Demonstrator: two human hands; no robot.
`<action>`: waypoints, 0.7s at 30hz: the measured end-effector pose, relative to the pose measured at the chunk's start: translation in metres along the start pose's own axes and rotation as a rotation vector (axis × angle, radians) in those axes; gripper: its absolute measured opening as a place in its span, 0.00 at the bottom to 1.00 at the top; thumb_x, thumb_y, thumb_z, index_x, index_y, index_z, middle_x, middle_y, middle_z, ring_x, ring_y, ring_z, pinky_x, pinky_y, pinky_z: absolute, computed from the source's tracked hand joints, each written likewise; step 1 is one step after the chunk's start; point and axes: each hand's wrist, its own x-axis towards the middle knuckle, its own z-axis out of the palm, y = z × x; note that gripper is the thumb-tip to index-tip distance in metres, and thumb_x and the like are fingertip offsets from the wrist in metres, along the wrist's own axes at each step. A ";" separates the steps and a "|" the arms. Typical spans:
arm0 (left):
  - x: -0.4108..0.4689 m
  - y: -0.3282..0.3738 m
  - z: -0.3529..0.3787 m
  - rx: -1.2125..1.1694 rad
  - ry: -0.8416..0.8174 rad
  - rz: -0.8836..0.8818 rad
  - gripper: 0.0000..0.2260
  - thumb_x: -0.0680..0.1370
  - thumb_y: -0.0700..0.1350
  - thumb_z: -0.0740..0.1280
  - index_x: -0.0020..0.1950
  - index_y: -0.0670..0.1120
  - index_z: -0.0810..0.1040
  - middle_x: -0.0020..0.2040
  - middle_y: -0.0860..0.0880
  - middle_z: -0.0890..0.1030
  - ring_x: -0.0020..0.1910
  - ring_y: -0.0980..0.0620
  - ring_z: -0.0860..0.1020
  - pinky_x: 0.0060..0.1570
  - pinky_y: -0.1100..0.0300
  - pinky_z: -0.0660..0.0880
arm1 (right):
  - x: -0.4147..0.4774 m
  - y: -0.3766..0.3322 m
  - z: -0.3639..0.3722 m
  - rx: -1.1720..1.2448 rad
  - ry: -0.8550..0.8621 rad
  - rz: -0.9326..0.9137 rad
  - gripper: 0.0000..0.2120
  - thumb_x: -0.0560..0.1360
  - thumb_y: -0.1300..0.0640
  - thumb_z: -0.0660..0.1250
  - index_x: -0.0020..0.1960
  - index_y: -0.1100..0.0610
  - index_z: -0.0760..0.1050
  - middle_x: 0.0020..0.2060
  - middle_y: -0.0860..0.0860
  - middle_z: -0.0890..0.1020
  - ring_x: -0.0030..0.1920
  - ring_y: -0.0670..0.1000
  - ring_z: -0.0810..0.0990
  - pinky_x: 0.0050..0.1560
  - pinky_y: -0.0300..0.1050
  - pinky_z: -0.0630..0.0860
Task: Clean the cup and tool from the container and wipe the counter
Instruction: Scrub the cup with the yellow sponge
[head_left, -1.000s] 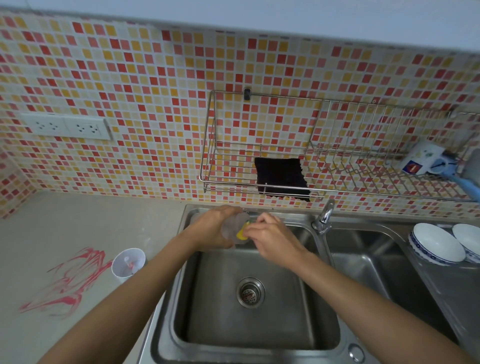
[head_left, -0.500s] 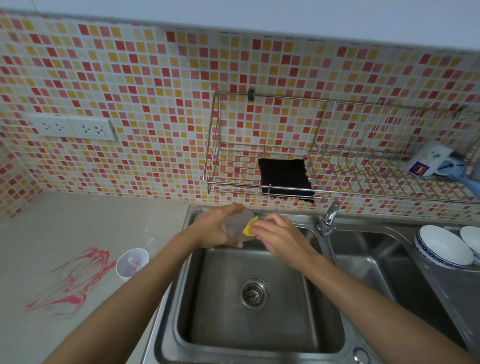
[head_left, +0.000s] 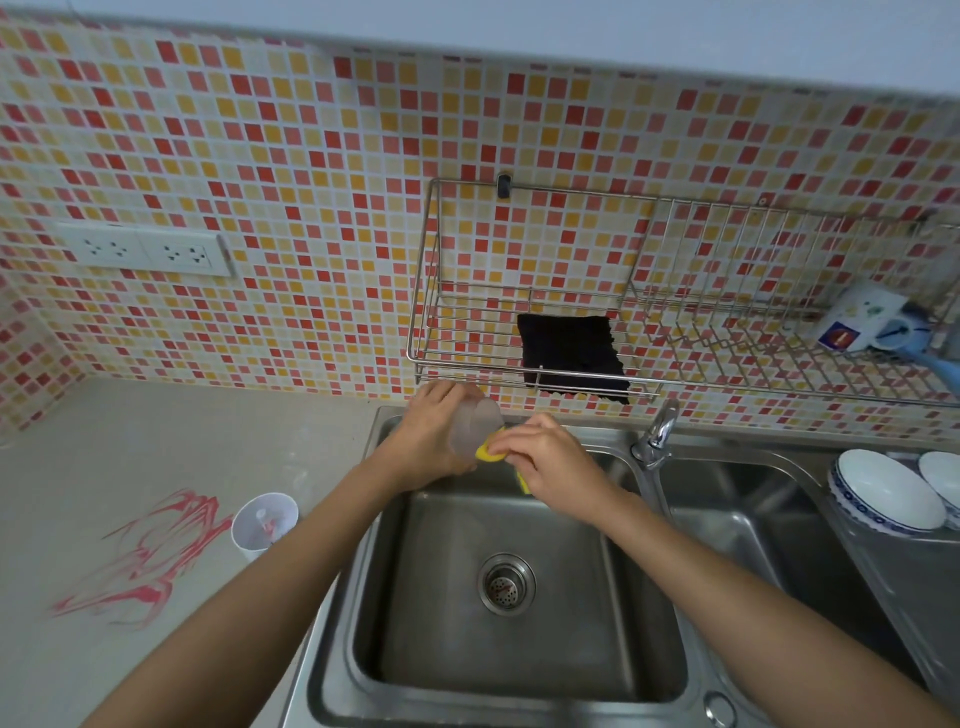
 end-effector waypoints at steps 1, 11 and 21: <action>0.001 -0.001 0.000 0.062 -0.017 0.025 0.36 0.65 0.56 0.78 0.69 0.51 0.67 0.67 0.53 0.71 0.66 0.52 0.65 0.67 0.51 0.67 | 0.002 -0.001 0.000 0.047 -0.060 0.031 0.11 0.75 0.64 0.67 0.55 0.54 0.82 0.54 0.45 0.83 0.50 0.51 0.73 0.55 0.42 0.69; -0.002 -0.001 0.001 0.102 -0.120 0.082 0.33 0.68 0.52 0.78 0.70 0.54 0.68 0.68 0.55 0.73 0.66 0.54 0.69 0.67 0.59 0.66 | -0.003 -0.007 0.016 -0.250 0.049 -0.114 0.15 0.70 0.66 0.71 0.54 0.55 0.83 0.51 0.46 0.84 0.48 0.54 0.73 0.50 0.49 0.73; -0.013 0.001 0.005 0.060 -0.101 0.113 0.33 0.68 0.50 0.78 0.70 0.49 0.69 0.67 0.52 0.74 0.67 0.52 0.70 0.68 0.60 0.66 | -0.008 0.000 0.022 -0.407 0.149 -0.170 0.15 0.68 0.66 0.72 0.53 0.55 0.83 0.51 0.46 0.83 0.48 0.54 0.73 0.48 0.48 0.75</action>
